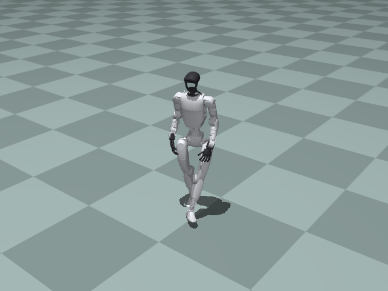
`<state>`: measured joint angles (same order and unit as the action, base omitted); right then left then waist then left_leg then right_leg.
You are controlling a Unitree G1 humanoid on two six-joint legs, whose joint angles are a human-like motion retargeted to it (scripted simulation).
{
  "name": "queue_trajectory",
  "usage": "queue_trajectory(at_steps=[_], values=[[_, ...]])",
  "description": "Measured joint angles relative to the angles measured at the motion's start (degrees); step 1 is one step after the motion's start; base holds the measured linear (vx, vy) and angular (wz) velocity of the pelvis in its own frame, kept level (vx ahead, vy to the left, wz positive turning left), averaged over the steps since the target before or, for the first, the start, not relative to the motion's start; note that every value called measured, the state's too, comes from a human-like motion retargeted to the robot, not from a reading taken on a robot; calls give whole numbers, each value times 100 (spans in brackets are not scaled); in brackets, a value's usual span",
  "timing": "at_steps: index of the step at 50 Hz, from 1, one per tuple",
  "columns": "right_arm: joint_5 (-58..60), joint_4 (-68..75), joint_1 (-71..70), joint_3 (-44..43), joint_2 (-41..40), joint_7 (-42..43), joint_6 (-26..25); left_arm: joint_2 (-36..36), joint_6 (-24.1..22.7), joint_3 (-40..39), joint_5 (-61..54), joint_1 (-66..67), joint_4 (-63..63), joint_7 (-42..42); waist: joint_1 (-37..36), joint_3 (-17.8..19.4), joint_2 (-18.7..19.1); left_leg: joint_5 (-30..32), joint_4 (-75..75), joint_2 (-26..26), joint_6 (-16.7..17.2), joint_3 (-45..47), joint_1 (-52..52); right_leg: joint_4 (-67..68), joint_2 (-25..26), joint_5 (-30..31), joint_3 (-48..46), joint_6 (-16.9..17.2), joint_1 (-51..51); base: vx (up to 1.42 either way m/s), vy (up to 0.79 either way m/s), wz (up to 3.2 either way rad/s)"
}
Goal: Walk run
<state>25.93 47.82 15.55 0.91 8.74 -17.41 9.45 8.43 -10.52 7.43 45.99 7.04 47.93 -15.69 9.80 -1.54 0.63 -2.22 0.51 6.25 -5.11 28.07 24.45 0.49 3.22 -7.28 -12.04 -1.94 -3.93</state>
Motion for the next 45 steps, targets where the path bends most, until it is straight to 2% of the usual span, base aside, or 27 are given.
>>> queue_trajectory(at_steps=[2, 4, 5, 7, 10, 12, 15, 17, 20, 23, 27, 31, 32, 34, 36, 38, 40, 42, 43, 45], values=[[41, 49, -20, 24, -2, -62, -27, -40, 8, -56, -113, -18, 33, -46, -81, -61, -40, 72, 46, -30, -242, 214, -87, 82, 29, -57, -43, 24, -90, 74, -13, -16], [121, 96, -38, 38, -6, -129, -95, -73, 20, -126, -198, -17, 41, -41, -213, -172, -161, 333, 173, -20, -701, 263, -135, 205, -36, -11, -70, 166, -158, 70, -13, -43], [178, 117, -46, 33, -19, -162, -146, -80, 29, -166, -218, -11, 42, -19, -279, -230, -212, 543, 196, -17, -807, 290, -153, 283, -58, 63, -113, 259, -192, 81, -14, -52], [226, 164, -31, 12, -71, -136, -219, -104, 96, -271, -216, 56, 31, 30, -379, -378, -366, 429, 113, 160, -989, -149, -238, 534, -220, 483, -197, 617, -252, 86, -11, -46], [155, 301, -84, -35, -191, 34, -249, -181, 140, -454, -341, 115, 125, -335, -398, -509, -442, 47, 234, 129, -841, -236, -459, 1290, -361, 1765, -22, 1534, -145, 82, -5, -16], [25, 246, -171, 24, -244, 238, -266, -25, 176, -404, -427, 36, 125, -704, -308, -508, -119, -30, 406, -434, -547, -435, -478, 1959, 255, 2601, 208, 1694, 291, 57, -35, 42], [207, -26, -244, 229, -53, 681, -153, 230, 134, -151, -347, -11, 66, -787, -241, -399, 271, -334, 654, -730, -453, -739, -686, 3204, 829, 3242, 638, 1694, 808, 73, -11, 61], [565, -208, -247, 213, 54, 964, -29, 237, -2, -82, -161, -10, 114, -846, -186, -313, 495, -498, 661, -669, -511, -868, -962, 3725, 818, 2797, 997, 1690, 1029, 73, 31, 94], [476, -292, -224, -4, 13, 1156, 226, 51, 57, -67, -117, -5, 262, -1063, 13, -225, 734, -588, 603, -436, -581, -1231, -1293, 3990, 325, 1961, 1068, 1556, 1378, 60, 29, 151], [-295, -233, -174, -61, -96, 1126, 607, -83, 126, 4, -228, 19, 327, -1095, 327, -171, 839, -585, 593, -251, -584, -1811, -1515, 3435, -86, 1450, 1079, 940, 1692, 53, 6, 207], [-796, -231, -137, -68, -148, 1224, 914, -121, 79, 138, -57, -20, 348, -1067, 581, -90, 675, -617, 636, 244, -689, -2674, -1798, 1991, -413, 1494, 1761, 829, 1883, 46, -6, 212], [-789, -204, -152, 40, -55, 1042, 932, -160, 64, 152, 34, -102, 426, -1155, 553, 28, 397, -659, 691, 659, -744, -3437, -2176, 813, -564, 1482, 2511, 774, 2102, 48, -12, 182], [-725, -210, -152, 80, -4, 963, 892, -178, 67, 138, 40, -113, 447, -1173, 516, 62, 335, -667, 698, 740, -753, -3605, -2282, 547, -620, 1536, 2519, 872, 2179, 49, -12, 154], [-543, -253, -161, 155, 113, 826, 786, -227, 91, 74, 21, -101, 480, -1187, 430, 133, 248, -683, 691, 849, -762, -3903, -2495, 35, -672, 1476, 2308, 1281, 2339, 56, -13, 130], [-349, -287, -197, 221, 200, 756, 683, -283, 142, -49, -86, -33, 511, -1143, 298, 193, 231, -749, 702, 761, -669, -4095, -2705, -375, -432, 1184, 2001, 1602, 2409, 64, -33, 79], [-191, -275, -258, 234, 241, 718, 603, -367, 212, -190, -302, 62, 555, -1066, 224, 240, 231, -811, 767, 588, -494, -4162, -2899, -517, -139, 921, 1695, 1694, 2419, 66, -34, 81], [-196, -223, -315, 186, 266, 681, 602, -522, 281, -286, -548, 140, 601, -1016, 382, 196, 210, -626, 754, 782, -506, -4254, -3016, -492, -173, 977, 2439, 1694, 2346, 65, 12, 157], [-494, -163, -301, 93, 200, 733, 707, -587, 320, -264, -640, 200, 630, -1033, 632, 101, 259, -355, 876, 886, -401, -4509, -3076, -255, -260, 1338, 2636, 1406, 2329, 69, 8, 224], [-682, -121, -280, 35, 152, 816, 770, -590, 331, -237, -654, 211, 653, -1055, 784, 36, 301, -193, 1014, 890, -297, -4674, -3089, -165, -312, 1655, 2441, 1302, 2318, 78, -9, 247], [-904, -86, -191, -23, 39, 1009, 849, -598, 326, -246, -606, 242, 701, -1099, 995, -116, 453, 338, 1356, 759, 51, -4799, -3035, -106, -216, 1502, 2849, 924, 2126, 83, -18, 214]])
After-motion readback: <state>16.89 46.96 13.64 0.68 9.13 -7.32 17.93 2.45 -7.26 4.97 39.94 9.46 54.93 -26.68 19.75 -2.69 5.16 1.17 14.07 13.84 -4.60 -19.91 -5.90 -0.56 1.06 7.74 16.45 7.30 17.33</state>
